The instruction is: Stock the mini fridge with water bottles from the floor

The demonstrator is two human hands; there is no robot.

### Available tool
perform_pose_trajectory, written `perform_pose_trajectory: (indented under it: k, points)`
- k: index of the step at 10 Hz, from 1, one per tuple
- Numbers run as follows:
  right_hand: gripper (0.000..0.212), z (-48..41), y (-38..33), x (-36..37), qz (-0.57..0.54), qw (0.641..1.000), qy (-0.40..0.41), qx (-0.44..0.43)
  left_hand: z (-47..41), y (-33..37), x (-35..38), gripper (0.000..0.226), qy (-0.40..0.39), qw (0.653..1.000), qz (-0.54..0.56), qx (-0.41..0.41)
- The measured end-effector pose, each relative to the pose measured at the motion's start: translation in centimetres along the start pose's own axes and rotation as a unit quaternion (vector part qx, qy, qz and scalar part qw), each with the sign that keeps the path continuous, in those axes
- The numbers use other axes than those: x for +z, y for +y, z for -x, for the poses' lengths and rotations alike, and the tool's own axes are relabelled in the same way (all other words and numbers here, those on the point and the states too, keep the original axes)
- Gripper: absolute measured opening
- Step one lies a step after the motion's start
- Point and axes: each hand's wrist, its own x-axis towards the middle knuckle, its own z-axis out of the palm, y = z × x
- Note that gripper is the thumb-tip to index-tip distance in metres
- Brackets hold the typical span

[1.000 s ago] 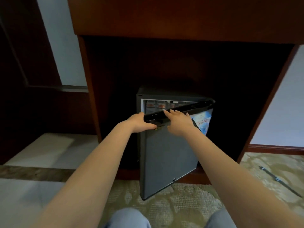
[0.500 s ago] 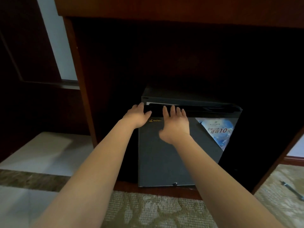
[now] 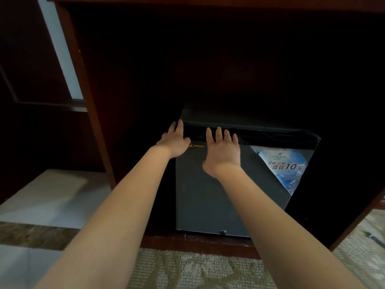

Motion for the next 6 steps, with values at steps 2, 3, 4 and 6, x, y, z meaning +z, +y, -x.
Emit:
perform_pose_trajectory:
  k: [2, 3, 4, 6]
  points:
    - [0.074, -0.4, 0.9, -1.6, -0.019, 0.999, -0.013, -0.023, 2.0, 0.6, -1.2, 0.061, 0.085, 0.994, -0.033, 0.059]
    - [0.040, -0.5, 2.1, -2.9, -0.120, 0.989, 0.081, -0.022, 2.7, 1.1, -2.0, 0.043, 0.183, 0.976, 0.006, 0.120]
    - [0.027, -1.6, 3.5, -3.4, -0.218, 0.963, 0.159, 0.008, 2.1, 2.2, -3.1, 0.019, 0.155, 0.980, 0.071, 0.102]
    - [0.027, -5.0, 5.0, -3.8, -0.307, 0.940, 0.144, 0.023, -0.6, 4.2, -4.4, 0.017, -0.027, 0.993, 0.094, 0.072]
